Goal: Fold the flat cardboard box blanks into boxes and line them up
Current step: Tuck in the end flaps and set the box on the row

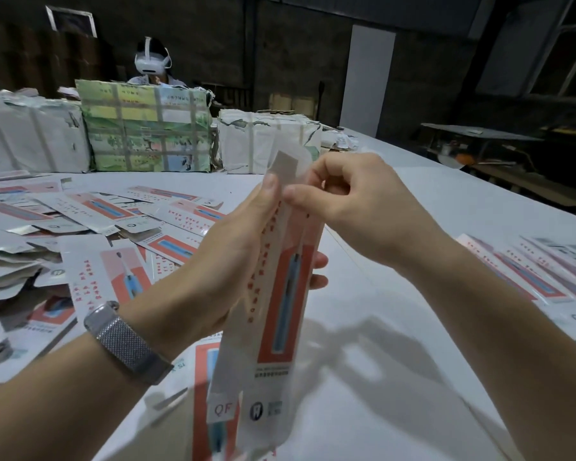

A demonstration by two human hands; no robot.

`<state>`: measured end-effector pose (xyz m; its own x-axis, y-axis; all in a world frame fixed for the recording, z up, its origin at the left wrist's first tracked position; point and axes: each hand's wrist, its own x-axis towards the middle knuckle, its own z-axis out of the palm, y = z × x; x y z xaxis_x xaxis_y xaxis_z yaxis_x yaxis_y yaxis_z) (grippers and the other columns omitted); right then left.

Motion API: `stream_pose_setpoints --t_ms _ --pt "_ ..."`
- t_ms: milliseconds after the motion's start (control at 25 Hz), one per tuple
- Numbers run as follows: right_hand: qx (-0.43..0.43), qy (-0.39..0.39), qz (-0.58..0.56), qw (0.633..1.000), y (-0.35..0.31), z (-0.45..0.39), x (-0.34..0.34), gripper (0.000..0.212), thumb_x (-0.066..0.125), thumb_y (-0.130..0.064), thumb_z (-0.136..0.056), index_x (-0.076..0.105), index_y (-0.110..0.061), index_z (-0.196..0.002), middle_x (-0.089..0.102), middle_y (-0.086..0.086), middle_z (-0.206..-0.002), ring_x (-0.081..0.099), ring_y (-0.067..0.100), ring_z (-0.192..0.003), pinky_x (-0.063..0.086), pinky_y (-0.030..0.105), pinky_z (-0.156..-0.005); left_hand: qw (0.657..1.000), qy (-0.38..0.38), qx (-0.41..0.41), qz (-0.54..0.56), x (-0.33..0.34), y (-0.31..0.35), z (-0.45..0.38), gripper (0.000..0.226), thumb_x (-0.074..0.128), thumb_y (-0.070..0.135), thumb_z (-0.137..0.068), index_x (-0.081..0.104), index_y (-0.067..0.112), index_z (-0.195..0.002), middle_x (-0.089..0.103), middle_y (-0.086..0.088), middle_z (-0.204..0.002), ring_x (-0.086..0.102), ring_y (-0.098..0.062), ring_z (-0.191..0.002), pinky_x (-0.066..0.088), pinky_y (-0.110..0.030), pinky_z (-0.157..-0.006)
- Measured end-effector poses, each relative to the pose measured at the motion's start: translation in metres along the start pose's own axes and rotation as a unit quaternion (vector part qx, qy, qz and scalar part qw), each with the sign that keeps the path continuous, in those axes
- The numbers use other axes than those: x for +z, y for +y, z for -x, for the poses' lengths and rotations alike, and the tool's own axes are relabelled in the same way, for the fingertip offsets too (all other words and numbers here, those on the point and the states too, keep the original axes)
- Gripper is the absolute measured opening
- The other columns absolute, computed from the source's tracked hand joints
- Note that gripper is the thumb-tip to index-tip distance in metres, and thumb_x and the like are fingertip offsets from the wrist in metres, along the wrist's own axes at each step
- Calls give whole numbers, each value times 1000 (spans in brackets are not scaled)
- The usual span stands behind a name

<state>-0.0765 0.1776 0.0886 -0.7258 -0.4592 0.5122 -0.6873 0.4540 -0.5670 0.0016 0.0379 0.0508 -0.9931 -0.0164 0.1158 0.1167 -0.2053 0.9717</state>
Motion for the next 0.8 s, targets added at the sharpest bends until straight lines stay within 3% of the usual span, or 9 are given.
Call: stream_pose_setpoints --t_ms 120,240,320,360,440,640,800 --pt "-43 -24 65 997 -1 0 -9 27 68 -46 -88 68 -22 -76 46 -18 -48 46 3 -52 29 15 -52 1000 -1 -18 -2 2 0 3 73 46 65 -76 68 8 -117 72 -28 -97 76 -35 -75 59 -33 -54" --pt "-46 -66 44 996 -1 -1 -16 27 67 -45 -90 71 -21 -78 43 -16 -48 42 6 -49 30 21 -52 1000 -2 -25 -7 4 -1 4 77 47 67 -72 71 3 -108 73 -29 -90 75 -36 -71 59 -34 -53" --pt "-42 -94 -9 995 -2 -1 -19 23 67 -40 -91 74 -21 -82 59 -6 -58 53 14 -56 45 38 -56 1000 -3 -19 -22 2 -1 3 77 45 68 -73 71 6 -109 74 -25 -88 76 -36 -73 59 -34 -54" --pt "-40 -99 -35 994 -3 -2 -19 20 67 -37 -92 76 -21 -84 68 11 -71 62 29 -68 52 48 -64 1000 -5 -12 -28 1 -1 3 77 43 68 -74 70 7 -112 75 -23 -88 76 -35 -74 59 -34 -54" --pt "-48 -74 -48 995 -5 0 -15 19 66 -33 -94 77 -21 -84 69 23 -83 64 41 -80 52 57 -70 999 -12 -5 -32 -2 0 1 78 40 69 -74 69 8 -113 75 -22 -90 76 -35 -75 59 -32 -53" --pt "-26 -14 -34 999 -17 3 -9 27 63 -32 -95 67 -21 -70 70 4 -74 68 21 -74 55 51 -69 999 -44 1 -19 -2 -5 -1 85 31 78 -71 75 12 -103 76 -20 -93 76 -36 -80 61 -36 -62" --pt "-44 18 -71 996 -28 10 -7 27 63 -26 -94 65 -17 -68 63 -2 -64 65 18 -62 56 45 -55 997 -58 43 20 5 -12 -4 92 21 84 -79 70 12 -110 73 -20 -89 75 -34 -76 60 -41 -65"
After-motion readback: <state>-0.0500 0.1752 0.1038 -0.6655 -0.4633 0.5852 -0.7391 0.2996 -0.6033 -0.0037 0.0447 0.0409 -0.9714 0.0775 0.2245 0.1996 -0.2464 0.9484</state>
